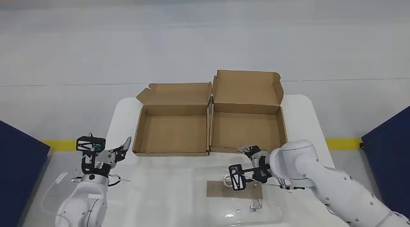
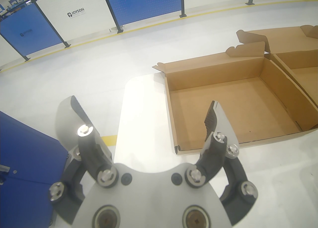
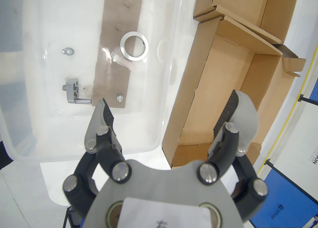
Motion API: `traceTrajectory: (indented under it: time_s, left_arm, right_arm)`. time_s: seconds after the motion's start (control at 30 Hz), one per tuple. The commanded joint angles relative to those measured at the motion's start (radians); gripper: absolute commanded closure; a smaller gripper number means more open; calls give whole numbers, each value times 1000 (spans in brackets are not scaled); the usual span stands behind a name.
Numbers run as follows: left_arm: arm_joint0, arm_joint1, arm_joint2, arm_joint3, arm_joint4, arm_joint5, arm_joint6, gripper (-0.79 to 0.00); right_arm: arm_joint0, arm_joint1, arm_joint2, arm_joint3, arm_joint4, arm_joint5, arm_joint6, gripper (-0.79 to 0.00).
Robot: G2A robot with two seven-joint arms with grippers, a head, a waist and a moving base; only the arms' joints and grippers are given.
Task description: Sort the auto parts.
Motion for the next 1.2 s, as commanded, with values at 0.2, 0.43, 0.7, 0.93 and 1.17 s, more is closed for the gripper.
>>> traceTrajectory:
  time_s: [0.2,0.43,0.7,0.93,1.17]
  left_arm:
    - [0,0,0,0,0,0,0,-785]
    - [0,0,0,0,0,0,0,-785]
    - [0,0,0,0,0,0,0,-785]
    - [0,0,0,0,0,0,0,-785]
    - [0,0,0,0,0,0,0,-785]
  right_arm:
    - [17,6,-37,-12,-47,-8,-9,-785]
    - [126,49,-191,-12,135,171,171,-785]
    - [442,105,-491,-81,431,354,354,-785]
    - [684,106,-700,-100,680,482,482,-785]
    - [684,106,-700,-100,680,482,482,-785]
